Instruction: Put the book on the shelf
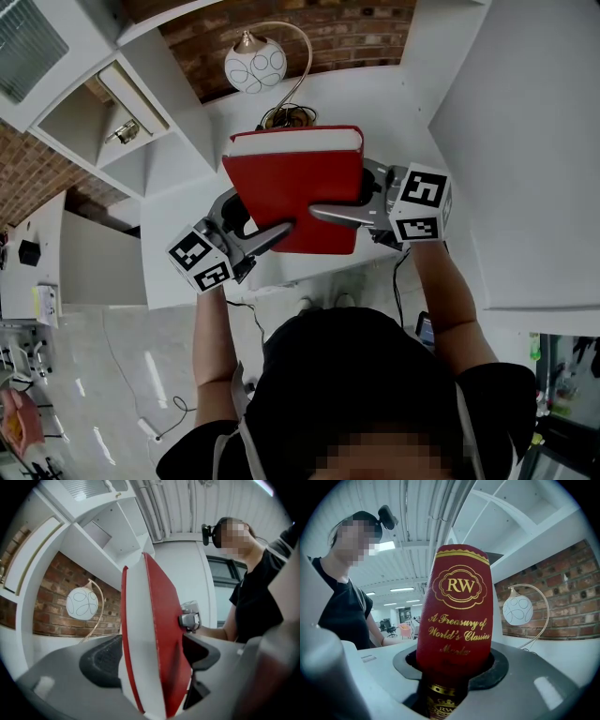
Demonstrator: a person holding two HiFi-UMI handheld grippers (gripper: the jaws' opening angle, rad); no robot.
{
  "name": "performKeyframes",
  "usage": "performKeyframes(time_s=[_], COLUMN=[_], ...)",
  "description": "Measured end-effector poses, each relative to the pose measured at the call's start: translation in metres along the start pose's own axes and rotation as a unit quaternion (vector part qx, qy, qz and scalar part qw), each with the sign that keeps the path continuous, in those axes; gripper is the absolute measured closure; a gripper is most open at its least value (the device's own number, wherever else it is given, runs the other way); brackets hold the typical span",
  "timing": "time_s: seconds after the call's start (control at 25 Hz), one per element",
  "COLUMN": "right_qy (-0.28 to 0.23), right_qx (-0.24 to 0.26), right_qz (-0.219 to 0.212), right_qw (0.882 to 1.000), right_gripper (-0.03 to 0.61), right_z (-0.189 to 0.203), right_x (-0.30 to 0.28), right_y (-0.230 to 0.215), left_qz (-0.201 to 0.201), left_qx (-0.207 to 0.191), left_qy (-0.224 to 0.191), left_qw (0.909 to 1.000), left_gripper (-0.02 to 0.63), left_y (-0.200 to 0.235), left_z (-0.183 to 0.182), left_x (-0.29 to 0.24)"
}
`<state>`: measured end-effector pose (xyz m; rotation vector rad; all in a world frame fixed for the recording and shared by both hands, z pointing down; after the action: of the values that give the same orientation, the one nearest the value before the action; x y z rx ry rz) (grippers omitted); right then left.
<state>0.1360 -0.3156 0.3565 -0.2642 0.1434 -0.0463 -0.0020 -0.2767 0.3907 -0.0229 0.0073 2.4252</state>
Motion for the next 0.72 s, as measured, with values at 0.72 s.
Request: performKeyframes(time_s=[0.72], right_qy=[-0.059], right_qx=[0.000], right_qz=[0.208], right_qw=[0.976], right_gripper=[0.367], right_z=[-0.031], right_x=[0.011], right_y=[-0.006], left_qz=[-0.240], left_qx=[-0.058], left_qy=[-0.031], left_qw=[0.9685], left_gripper=[0.446], left_y=[0.013], left_z=[-0.036], left_x=[0.009])
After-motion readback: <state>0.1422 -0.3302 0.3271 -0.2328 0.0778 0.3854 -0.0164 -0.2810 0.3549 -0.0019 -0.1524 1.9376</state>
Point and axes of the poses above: the fingertips, and each gripper's own axes: x backward along the fingers, y to its left, z out of its underside, the point moved 5 cm from there along x, backward along the fingers, and after that the axes turned 7 degrees about -x, right-handed, at the moved point
